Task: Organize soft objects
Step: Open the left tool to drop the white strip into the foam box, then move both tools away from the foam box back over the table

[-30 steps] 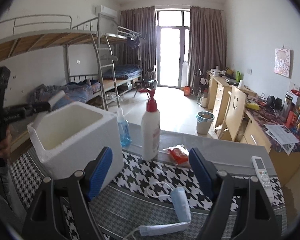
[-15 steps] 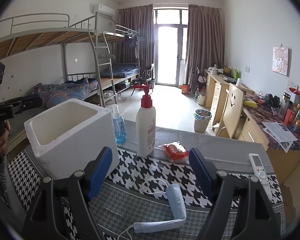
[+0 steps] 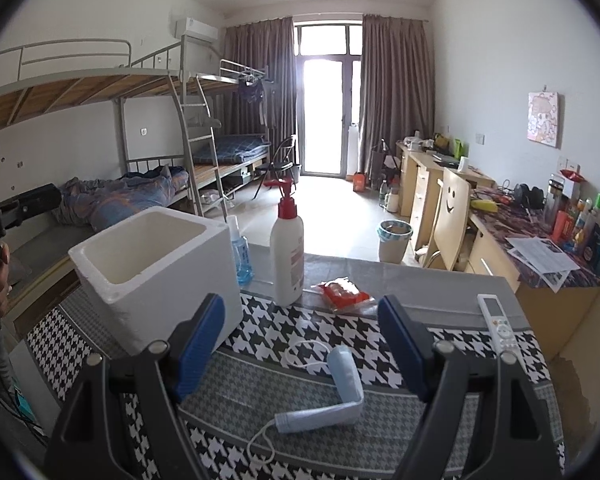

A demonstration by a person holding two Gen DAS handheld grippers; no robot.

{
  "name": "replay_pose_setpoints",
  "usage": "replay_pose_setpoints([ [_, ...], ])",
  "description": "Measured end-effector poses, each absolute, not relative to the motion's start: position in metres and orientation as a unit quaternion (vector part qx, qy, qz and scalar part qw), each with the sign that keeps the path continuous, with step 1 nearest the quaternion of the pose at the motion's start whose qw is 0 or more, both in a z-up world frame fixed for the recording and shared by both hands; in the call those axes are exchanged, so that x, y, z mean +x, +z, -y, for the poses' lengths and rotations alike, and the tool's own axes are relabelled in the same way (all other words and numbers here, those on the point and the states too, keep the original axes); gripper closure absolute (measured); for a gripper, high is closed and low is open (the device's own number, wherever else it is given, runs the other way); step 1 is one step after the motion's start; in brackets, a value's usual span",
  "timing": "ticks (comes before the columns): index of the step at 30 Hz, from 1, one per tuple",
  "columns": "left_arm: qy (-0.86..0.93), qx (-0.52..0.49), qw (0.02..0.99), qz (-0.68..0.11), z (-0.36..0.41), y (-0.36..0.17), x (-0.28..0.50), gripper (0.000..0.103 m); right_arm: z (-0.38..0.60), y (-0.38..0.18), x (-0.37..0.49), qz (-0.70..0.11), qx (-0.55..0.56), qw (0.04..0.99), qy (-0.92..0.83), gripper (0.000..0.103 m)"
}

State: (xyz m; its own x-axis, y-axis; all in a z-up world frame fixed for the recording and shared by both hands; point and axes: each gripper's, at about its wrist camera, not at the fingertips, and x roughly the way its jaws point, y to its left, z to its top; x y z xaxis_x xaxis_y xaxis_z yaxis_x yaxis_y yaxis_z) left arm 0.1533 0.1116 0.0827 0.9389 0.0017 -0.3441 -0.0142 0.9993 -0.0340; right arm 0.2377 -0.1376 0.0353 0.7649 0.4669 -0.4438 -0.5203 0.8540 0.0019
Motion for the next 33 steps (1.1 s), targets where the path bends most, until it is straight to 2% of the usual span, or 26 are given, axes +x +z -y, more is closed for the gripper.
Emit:
replay_pose_setpoints([
  [17,0.010,0.011,0.989,-0.149,-0.076,0.092,0.106,0.001,0.161,0.044,0.187,-0.201,-0.048,0.941,0.266,0.021],
  [33,-0.004,0.015,0.989,-0.148,-0.035,0.067,0.098,0.001,0.186,0.032,0.174,-0.211,-0.043,0.943,0.254,0.021],
])
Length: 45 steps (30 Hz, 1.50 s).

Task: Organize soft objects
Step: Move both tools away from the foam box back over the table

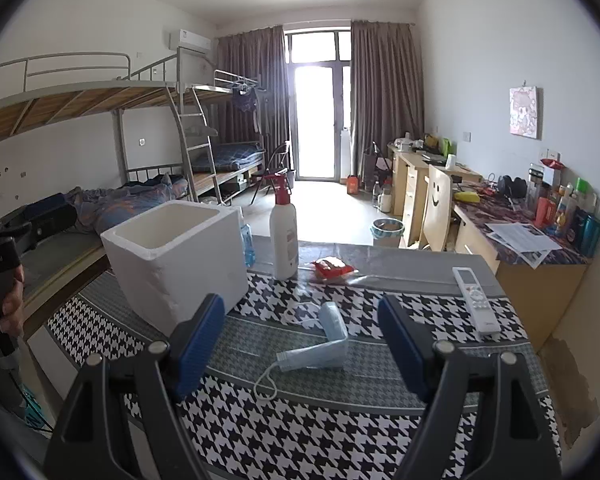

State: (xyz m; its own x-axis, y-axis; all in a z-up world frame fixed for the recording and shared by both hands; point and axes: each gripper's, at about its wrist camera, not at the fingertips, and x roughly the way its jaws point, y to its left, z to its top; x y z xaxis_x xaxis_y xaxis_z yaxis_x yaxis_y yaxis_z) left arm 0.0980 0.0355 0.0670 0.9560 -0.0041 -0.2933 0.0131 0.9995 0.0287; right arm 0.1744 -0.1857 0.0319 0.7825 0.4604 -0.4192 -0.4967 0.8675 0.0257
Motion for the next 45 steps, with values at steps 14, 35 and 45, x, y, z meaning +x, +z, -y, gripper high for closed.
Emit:
replay_pose_setpoints([
  [14,-0.033,0.019,0.985,-0.166,-0.001,0.043,0.117,0.001,0.204,0.016,0.182,-0.221,-0.036,0.945,0.238,0.021],
  [35,-0.039,0.028,0.985,-0.168,0.025,0.034,0.136,0.001,0.223,0.007,0.191,-0.222,-0.027,0.944,0.241,0.021],
  [45,-0.042,0.034,0.980,-0.191,0.034,0.021,0.167,0.001,0.221,-0.004,0.219,-0.244,-0.024,0.937,0.248,0.021],
])
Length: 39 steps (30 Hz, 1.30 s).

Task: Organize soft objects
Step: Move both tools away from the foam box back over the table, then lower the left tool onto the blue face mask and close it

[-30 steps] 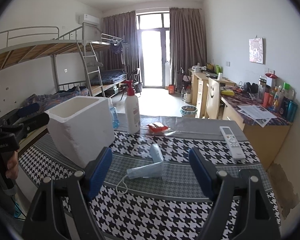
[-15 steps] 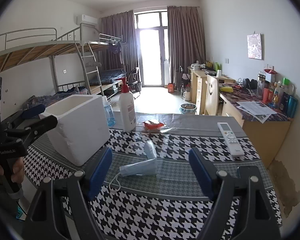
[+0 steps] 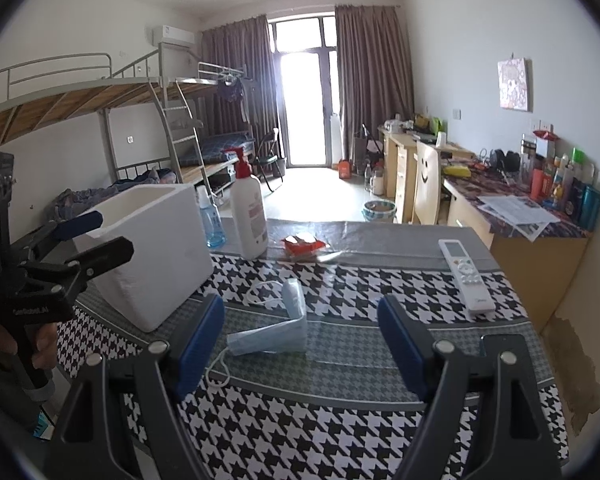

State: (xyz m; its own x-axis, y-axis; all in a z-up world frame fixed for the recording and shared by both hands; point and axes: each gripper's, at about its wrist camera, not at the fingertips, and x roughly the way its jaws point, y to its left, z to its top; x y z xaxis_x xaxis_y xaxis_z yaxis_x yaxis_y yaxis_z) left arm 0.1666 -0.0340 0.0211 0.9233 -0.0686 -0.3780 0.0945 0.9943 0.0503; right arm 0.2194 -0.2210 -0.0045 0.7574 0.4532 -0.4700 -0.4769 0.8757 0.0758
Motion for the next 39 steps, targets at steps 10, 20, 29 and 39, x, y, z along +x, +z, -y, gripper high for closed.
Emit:
replay_pose_setpoints([
  [10,-0.048,0.050,0.976,-0.209,0.053,0.006,0.185,0.001,0.223,-0.015,0.236,-0.260,-0.022,0.930,0.259,0.021],
  [20,-0.049,0.058,0.967,-0.244,0.070,-0.011,0.212,0.001,0.223,-0.027,0.255,-0.285,-0.036,0.924,0.253,0.021],
  [29,-0.060,0.067,0.953,-0.289,0.080,-0.035,0.231,0.001,0.228,-0.039,0.269,-0.307,-0.029,0.919,0.247,0.021],
  [39,-0.096,0.078,0.934,-0.335,0.089,-0.059,0.248,0.013,0.233,-0.046,0.268,-0.319,-0.025,0.918,0.234,0.021],
])
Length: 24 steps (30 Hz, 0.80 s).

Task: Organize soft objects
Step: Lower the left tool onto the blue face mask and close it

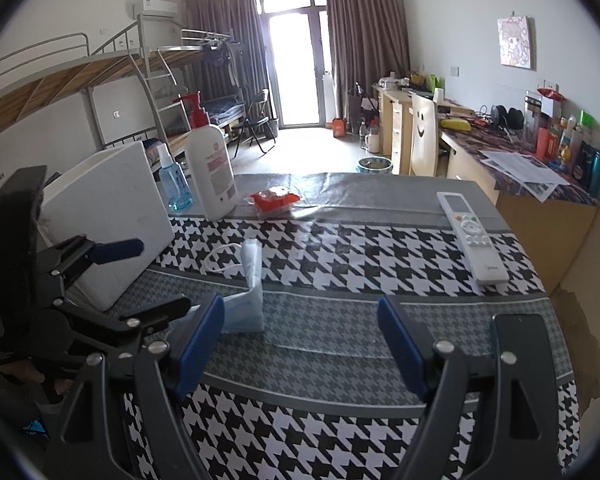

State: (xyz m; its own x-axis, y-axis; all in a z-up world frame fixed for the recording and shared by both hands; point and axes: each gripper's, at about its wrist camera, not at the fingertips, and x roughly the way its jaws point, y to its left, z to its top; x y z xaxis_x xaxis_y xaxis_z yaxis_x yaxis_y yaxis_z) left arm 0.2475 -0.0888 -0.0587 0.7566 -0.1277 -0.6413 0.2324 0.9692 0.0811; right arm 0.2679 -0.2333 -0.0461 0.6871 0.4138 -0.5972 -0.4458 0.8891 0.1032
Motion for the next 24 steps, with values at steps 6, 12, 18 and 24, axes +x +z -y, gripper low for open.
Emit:
replay_pose_setpoints([
  [6,-0.116,0.073,0.923,-0.360,0.090,-0.073,0.258,0.027,0.235,-0.049,0.267,-0.325,-0.024,0.919,0.222,0.021],
  [12,-0.140,0.093,0.911,-0.378,0.100,-0.086,0.261,0.034,0.235,-0.053,0.267,-0.331,-0.020,0.918,0.219,0.021],
  [18,-0.145,0.097,0.900,-0.399,0.102,-0.097,0.268,0.050,0.235,-0.059,0.268,-0.339,-0.013,0.914,0.222,0.021],
  [24,-0.150,0.102,0.898,-0.401,0.106,-0.101,0.269,0.073,0.231,-0.068,0.269,-0.350,-0.010,0.909,0.226,0.021],
])
